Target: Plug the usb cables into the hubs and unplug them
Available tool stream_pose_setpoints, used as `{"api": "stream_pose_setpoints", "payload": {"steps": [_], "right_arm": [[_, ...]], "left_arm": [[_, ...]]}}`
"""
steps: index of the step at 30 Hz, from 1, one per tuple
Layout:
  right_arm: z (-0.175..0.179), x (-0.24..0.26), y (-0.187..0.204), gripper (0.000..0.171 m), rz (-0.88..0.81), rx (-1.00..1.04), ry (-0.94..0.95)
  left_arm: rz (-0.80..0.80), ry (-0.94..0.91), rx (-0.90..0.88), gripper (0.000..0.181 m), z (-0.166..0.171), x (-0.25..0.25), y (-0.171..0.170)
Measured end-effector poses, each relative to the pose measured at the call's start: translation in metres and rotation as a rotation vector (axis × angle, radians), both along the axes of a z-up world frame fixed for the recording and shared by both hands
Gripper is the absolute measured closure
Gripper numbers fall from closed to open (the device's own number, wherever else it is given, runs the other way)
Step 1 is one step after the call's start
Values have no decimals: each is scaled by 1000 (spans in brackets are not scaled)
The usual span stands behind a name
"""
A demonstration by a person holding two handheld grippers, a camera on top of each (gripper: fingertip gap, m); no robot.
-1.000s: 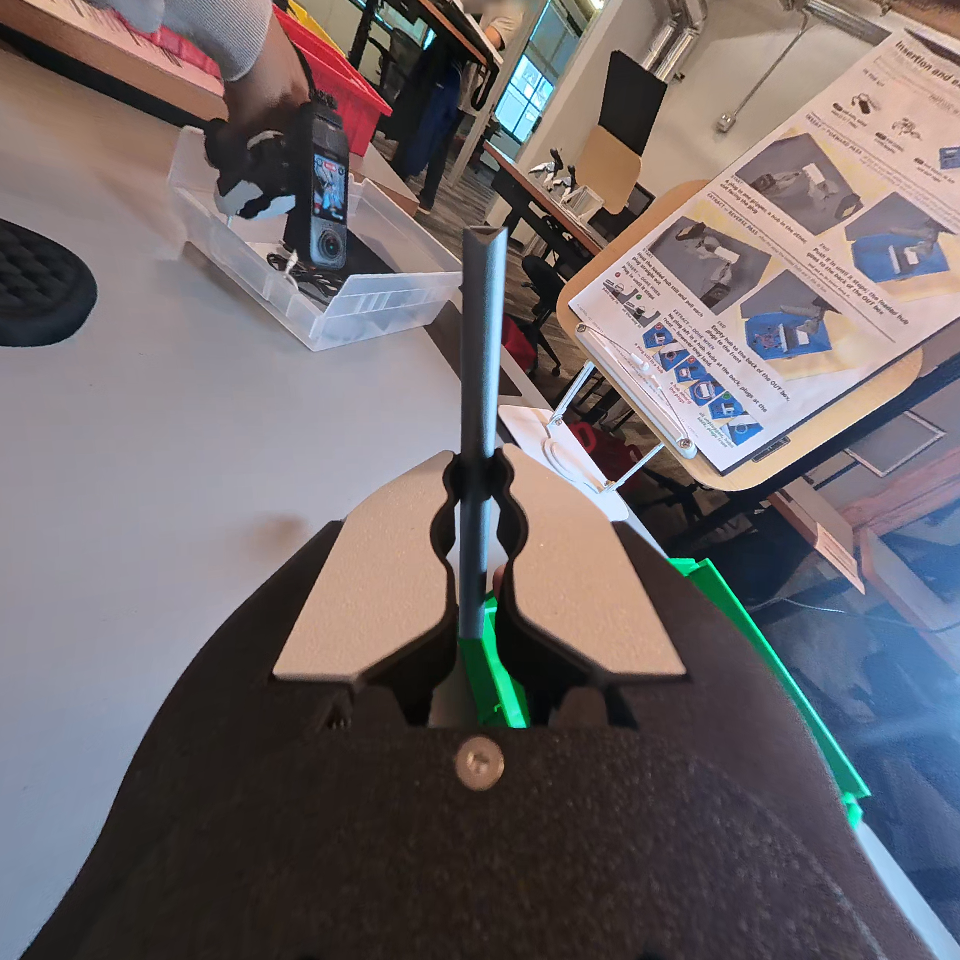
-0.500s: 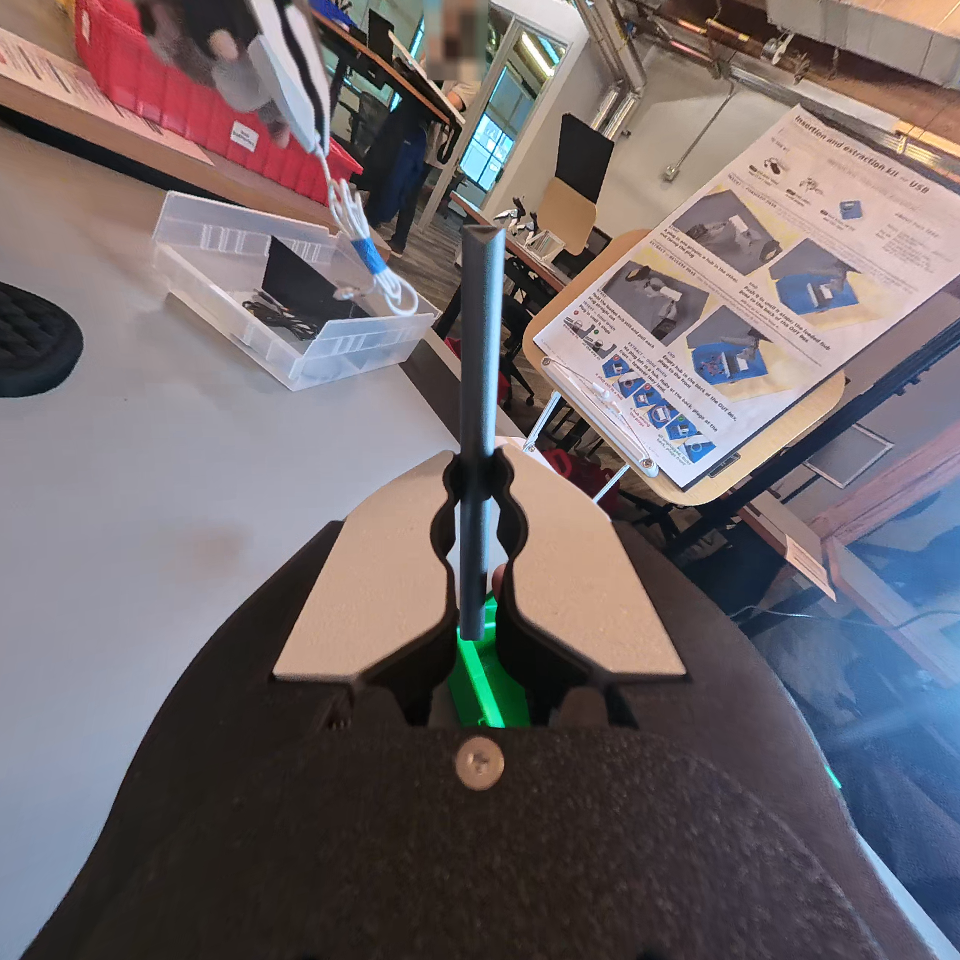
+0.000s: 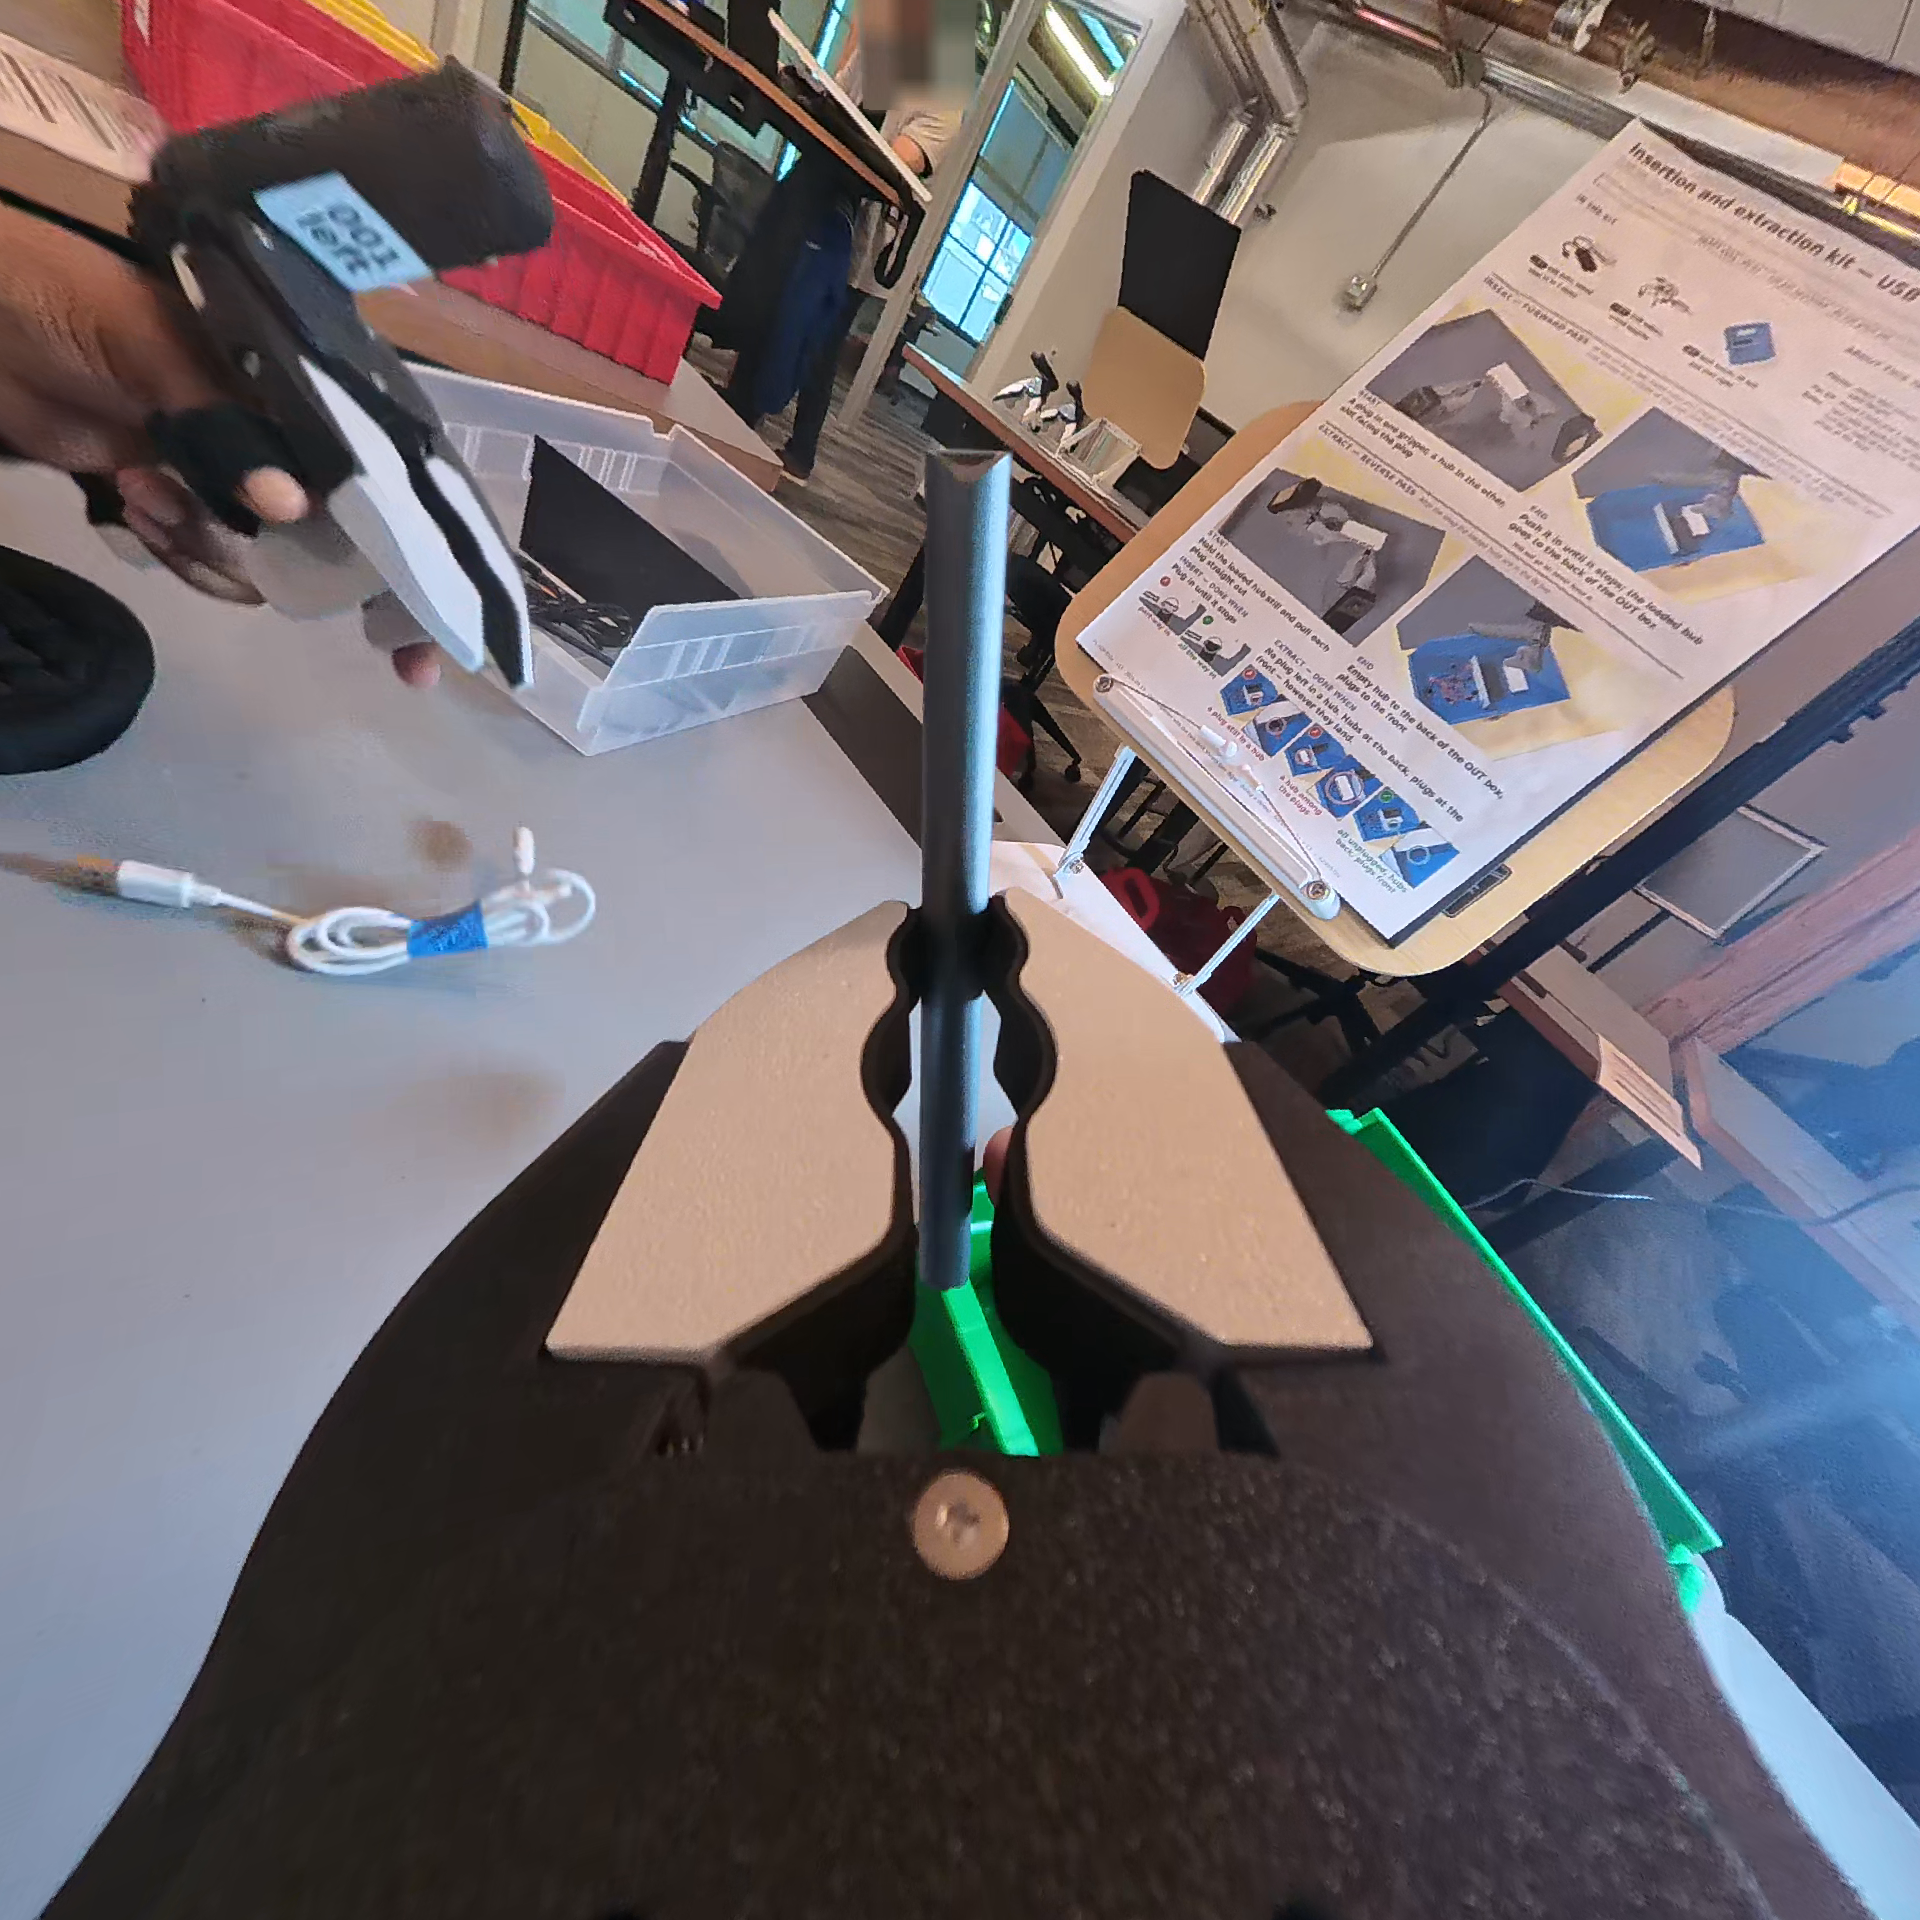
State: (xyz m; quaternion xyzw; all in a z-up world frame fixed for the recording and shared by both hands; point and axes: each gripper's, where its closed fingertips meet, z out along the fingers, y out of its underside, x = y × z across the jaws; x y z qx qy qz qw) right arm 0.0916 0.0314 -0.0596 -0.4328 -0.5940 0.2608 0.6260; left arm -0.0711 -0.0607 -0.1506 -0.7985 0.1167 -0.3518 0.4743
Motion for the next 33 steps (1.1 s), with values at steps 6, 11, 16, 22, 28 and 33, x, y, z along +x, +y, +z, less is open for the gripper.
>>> {"api": "stream_pose_setpoints", "payload": {"steps": [6, 11, 16, 22, 28, 33], "right_arm": [[-2, 1, 0, 160, -1, 1, -2], [-4, -1, 1, 160, 6, -6, -8], [-10, -4, 4, 160, -4, -5, -27], [-15, -3, 13, 161, -14, -35, -26], [-16, -1, 16, 161, -11, -58, -17], [-17, -2, 15, 161, -5, -52, -22]], "left_arm": [[-71, 444, 35, 162, -14, -18, -26], [-325, 982, 75, 160, -84, -24, -54], [-430, 967, 151, 153, -100, 2, -54], [-463, 891, 364, 145, -95, 40, -47], [-464, 906, 438, 147, -104, 55, -49], [-454, 950, 462, 152, -104, 57, -44]]}}
